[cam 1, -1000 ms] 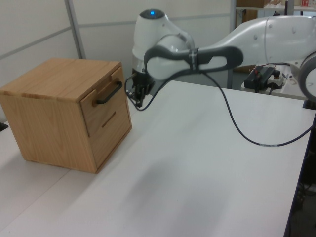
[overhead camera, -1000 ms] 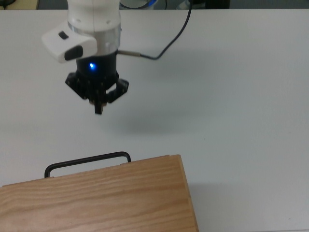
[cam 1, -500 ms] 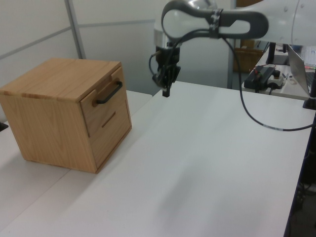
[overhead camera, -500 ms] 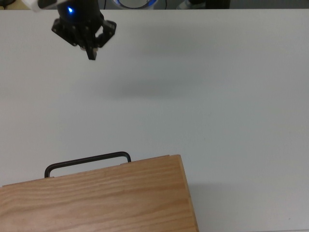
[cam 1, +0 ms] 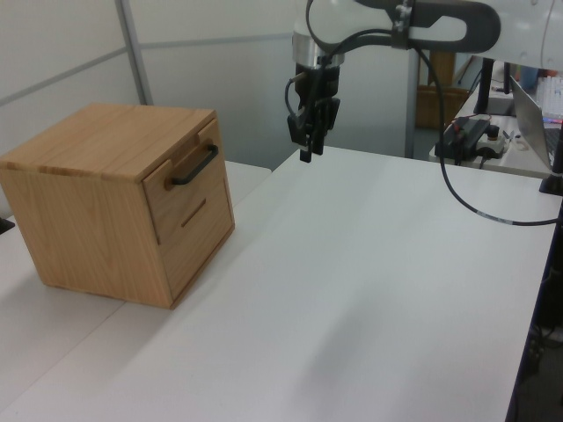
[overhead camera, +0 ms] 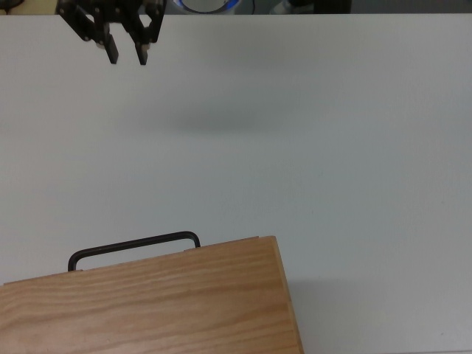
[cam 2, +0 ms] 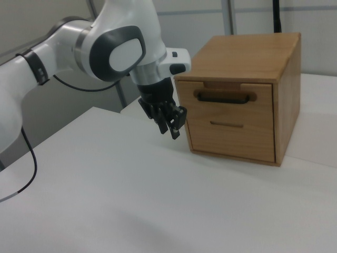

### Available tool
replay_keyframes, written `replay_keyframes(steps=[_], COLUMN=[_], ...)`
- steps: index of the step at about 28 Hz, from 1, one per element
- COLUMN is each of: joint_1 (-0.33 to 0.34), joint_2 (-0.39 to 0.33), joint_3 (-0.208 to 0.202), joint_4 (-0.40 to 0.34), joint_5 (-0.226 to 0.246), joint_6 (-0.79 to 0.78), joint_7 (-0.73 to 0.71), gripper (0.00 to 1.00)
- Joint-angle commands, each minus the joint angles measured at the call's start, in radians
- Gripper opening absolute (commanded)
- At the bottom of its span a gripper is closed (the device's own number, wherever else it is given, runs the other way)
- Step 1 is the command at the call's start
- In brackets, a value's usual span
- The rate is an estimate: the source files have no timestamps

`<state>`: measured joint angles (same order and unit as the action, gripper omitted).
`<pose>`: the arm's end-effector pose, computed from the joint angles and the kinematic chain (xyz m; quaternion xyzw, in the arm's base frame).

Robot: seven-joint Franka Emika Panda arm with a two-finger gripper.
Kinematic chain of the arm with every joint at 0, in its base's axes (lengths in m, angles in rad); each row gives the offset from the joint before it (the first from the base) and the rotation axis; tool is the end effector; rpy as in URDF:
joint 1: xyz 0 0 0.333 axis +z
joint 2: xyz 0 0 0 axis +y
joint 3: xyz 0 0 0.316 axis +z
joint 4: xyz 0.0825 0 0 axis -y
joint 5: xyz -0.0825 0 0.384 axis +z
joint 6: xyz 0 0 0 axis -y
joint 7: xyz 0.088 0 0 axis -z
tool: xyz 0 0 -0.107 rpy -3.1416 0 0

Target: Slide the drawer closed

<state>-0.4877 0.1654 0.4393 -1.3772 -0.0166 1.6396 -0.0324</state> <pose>0.6062 -0.0555 0.6350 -0.9980 0.0125 -0.0573 0.0242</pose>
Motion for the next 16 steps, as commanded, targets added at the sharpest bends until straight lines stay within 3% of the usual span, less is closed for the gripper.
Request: replay_keyframes(steps=[1, 16], joint_1=[-0.023, -0.031], joint_2=[-0.086, -0.107], joint_3=[-0.004, -0.004], joint_4=[-0.074, -0.092], joint_5=[0.029, 0.029], joint_6=[-0.029, -0.044], joint_7=[-0.050, -0.080], gripper=[1.00, 1.00])
